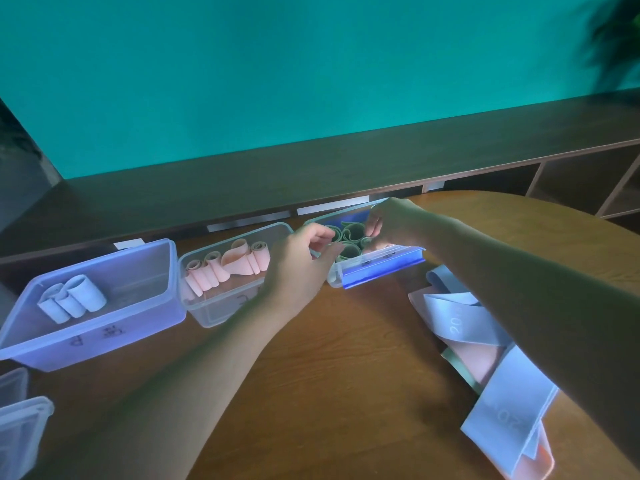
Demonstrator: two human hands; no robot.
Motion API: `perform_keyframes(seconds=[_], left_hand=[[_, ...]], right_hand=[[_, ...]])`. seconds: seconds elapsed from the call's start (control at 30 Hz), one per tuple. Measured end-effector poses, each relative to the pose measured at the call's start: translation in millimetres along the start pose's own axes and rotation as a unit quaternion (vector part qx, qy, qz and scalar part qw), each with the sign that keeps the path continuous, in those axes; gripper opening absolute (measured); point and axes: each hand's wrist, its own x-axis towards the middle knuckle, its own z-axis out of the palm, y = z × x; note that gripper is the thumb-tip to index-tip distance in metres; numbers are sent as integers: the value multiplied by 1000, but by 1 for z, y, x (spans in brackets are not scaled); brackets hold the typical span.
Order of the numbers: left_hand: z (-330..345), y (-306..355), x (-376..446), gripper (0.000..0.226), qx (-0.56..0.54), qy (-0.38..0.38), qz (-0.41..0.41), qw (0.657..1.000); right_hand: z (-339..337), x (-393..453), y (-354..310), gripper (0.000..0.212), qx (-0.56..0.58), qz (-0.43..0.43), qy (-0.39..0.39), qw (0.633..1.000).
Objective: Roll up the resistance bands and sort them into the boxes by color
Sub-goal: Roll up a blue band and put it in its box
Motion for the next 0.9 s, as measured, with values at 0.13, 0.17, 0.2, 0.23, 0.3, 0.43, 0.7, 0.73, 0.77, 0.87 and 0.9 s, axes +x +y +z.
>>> perform_keyframes(seconds=[0.13,0.17,0.2,0.23,0.3,0.43,0.7,0.73,0.77,0.87,0.9], left_hand=[[1,-2,0,28,2,-8,1,1000],[1,-2,0,27,1,-7,1,1000],[1,-2,1,27,2,-6,2,1000],[1,-2,1,27,4,-4,3,1000],[0,-1,1,27,7,-5,0,1000],[-3,3,-2,25,2,-8,-5,1000],[-9,20,-17,21,-19,-6,2,1000],[-8,24,-21,21,-21,-12,8,1000],[-5,28,-25,21,-25,-19,11,999],[11,43,-38,19,-35,-35,7,999],[19,48,-43,18,-40,-36,9,998]], right_hand=[[-3,-4,3,29,38,2,-10,999],[-5,-6,4,28,40,-1,-9,999],[-6,-7,4,27,29,-4,-6,1000],[-7,-7,4,25,17,-5,-1,1000],[-9,-7,2,17,23,-1,4,1000],[-13,-22,-3,8,78,3,31,996],[-21,-73,-11,8,102,-4,213,972],[-22,-85,-11,9,99,-6,228,969],[-22,-98,-10,11,96,-4,235,967],[-16,-134,3,11,97,-2,234,967],[-12,-146,8,11,99,1,230,968]])
